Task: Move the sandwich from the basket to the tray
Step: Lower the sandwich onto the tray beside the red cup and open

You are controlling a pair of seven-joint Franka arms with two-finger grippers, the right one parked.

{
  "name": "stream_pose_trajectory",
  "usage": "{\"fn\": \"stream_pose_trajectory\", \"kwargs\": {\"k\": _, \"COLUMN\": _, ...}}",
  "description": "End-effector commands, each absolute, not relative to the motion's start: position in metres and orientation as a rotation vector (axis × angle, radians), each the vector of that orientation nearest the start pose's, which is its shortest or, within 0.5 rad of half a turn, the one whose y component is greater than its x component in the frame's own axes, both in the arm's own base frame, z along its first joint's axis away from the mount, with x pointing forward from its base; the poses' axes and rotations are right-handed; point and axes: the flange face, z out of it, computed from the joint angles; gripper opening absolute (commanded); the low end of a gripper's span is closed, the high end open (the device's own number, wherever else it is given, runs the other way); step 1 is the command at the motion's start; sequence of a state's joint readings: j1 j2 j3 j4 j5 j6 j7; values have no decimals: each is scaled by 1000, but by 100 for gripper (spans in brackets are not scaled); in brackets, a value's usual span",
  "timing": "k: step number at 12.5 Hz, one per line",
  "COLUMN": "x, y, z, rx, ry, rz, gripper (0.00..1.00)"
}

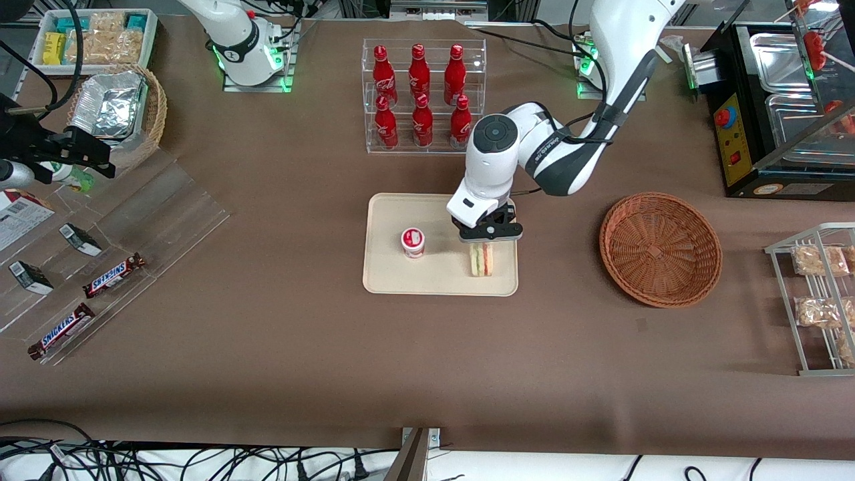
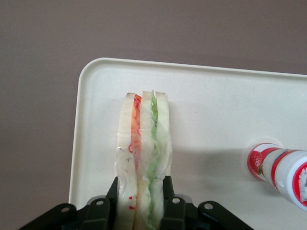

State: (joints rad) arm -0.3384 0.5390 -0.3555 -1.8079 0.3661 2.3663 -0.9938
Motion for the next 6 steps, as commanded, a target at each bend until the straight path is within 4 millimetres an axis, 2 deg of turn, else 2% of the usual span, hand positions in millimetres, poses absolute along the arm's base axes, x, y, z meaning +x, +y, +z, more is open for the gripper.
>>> {"fn": "stream_pose_trajectory", "kwargs": {"k": 1, "x": 516, "y": -407, "z": 258, "rx": -3107, "ry": -142, "rz": -234, "gripper": 37}}
{"fn": "stream_pose_trajectory", "kwargs": {"k": 6, "x": 510, "y": -413, "z": 252, "rx": -3098, "ry": -188, "rz": -264, "gripper": 37}}
